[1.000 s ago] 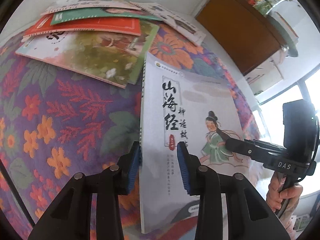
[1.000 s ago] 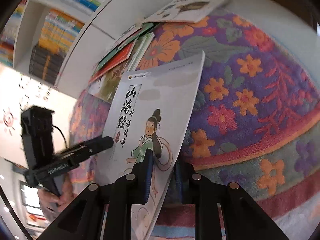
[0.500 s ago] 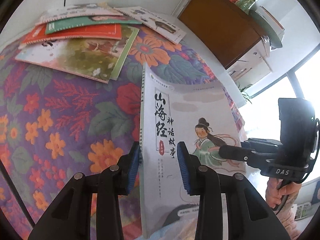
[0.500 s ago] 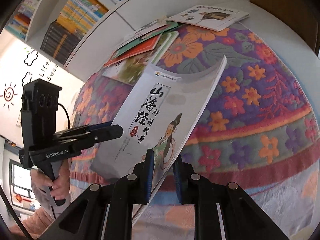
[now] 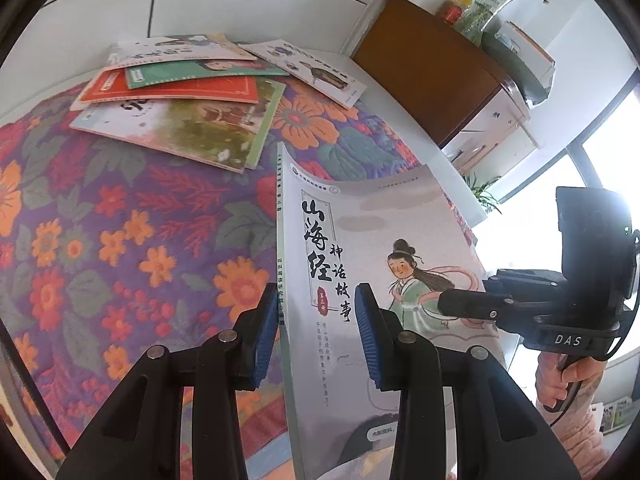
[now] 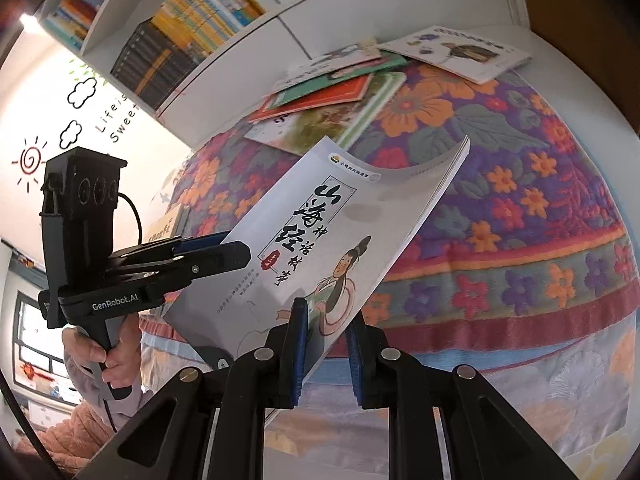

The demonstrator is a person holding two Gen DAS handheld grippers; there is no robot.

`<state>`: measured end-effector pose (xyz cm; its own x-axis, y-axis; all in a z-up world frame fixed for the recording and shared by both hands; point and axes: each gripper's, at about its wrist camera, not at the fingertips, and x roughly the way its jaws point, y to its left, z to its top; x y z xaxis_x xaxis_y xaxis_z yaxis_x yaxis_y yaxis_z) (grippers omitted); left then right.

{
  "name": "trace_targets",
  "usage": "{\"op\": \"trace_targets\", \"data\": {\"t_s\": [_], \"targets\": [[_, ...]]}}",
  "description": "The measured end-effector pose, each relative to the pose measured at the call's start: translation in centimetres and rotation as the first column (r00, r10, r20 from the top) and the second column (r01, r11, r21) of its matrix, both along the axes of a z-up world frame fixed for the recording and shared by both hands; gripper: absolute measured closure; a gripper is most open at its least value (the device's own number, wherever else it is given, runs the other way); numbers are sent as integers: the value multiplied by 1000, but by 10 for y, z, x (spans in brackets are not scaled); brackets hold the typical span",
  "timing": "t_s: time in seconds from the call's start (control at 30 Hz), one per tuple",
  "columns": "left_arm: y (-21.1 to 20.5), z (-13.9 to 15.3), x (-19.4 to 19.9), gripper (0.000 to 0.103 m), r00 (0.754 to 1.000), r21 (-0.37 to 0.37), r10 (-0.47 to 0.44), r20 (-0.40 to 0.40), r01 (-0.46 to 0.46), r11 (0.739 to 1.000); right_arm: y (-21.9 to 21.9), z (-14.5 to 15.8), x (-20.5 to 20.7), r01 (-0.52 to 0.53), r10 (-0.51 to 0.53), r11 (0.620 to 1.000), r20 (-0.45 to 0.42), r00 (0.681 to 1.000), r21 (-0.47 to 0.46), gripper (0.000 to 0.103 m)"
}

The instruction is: Organize books

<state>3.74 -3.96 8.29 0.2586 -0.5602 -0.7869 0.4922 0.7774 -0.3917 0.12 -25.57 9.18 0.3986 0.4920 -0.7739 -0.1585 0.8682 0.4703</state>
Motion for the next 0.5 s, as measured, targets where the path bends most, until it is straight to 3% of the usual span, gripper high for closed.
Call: {"op": "trace_targets", "data": {"t_s": [0.5], "targets": [[71,16,-21,68,991,15,111,69,-113,994,70,18,2,-130,134,990,85,987,-46,85]]}}
